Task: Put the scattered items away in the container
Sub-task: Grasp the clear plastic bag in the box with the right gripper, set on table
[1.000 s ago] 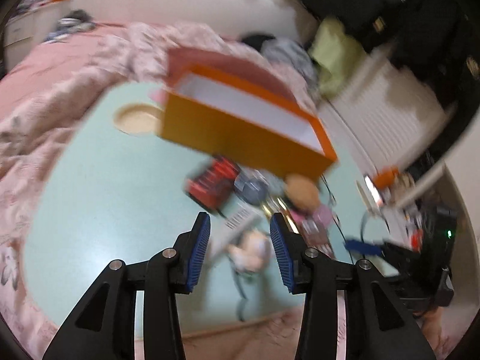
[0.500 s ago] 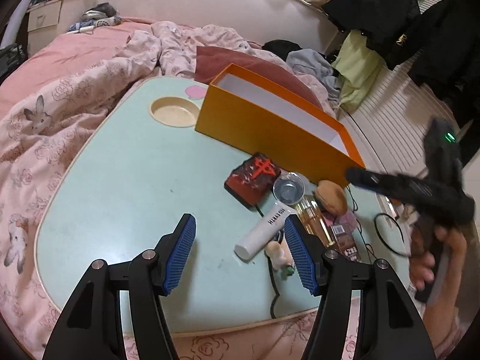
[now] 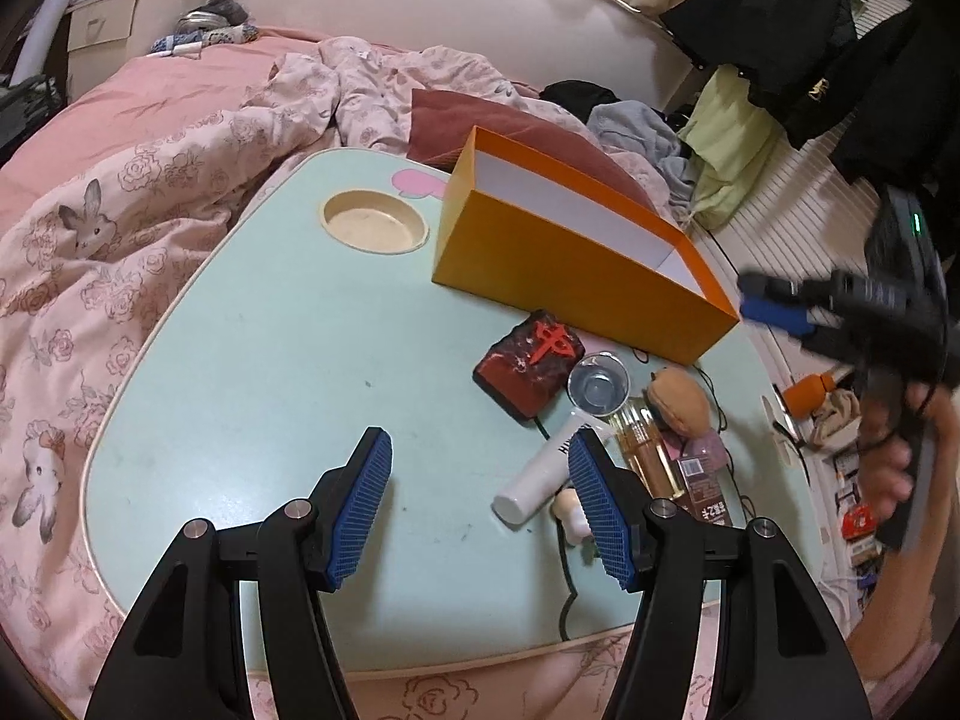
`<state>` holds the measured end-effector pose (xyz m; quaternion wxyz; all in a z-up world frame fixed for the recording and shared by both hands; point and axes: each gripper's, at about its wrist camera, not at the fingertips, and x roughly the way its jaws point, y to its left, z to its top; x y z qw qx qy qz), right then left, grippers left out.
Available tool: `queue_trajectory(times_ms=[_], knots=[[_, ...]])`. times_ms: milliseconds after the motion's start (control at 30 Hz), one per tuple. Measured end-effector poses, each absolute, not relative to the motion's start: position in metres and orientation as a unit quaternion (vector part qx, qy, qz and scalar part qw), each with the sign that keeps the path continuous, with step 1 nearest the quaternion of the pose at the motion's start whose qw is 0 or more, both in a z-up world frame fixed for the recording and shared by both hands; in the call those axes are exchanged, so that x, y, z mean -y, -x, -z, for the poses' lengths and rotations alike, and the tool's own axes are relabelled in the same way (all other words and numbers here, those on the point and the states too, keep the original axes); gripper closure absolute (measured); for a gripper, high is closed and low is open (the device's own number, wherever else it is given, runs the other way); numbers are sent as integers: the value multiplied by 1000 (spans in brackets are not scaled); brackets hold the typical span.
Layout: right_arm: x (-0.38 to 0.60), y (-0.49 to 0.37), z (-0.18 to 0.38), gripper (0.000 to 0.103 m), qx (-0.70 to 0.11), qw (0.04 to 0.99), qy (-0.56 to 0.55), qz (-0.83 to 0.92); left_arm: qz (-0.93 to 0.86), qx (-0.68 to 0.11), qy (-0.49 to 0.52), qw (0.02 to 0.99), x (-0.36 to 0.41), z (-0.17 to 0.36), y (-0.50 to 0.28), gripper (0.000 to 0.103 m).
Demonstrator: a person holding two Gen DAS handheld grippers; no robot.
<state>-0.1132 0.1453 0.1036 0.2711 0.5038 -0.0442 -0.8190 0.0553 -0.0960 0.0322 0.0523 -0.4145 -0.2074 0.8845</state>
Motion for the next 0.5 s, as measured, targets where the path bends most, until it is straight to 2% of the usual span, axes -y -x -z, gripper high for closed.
queue_trajectory(times_ms=[100,233,333,467,500], knots=[[-106,136,-104,60,21,296,-545,784,-891,176,417,45,83,-35,-55,41],[-51,171,-73,60,35,322,-624,711,-893,171,414,54,75,-35,-58,41],[-21,190,-50,60,36,306,-654,690,-890,184,414,61,77,-33,-63,41],[9,201,-22,59,-7,276,-680,679,-890,191,409,58,84,-34,-66,41],[14,202,-16,53,-2,283,-688,668,-890,194,408,58,87,-34,-67,41]])
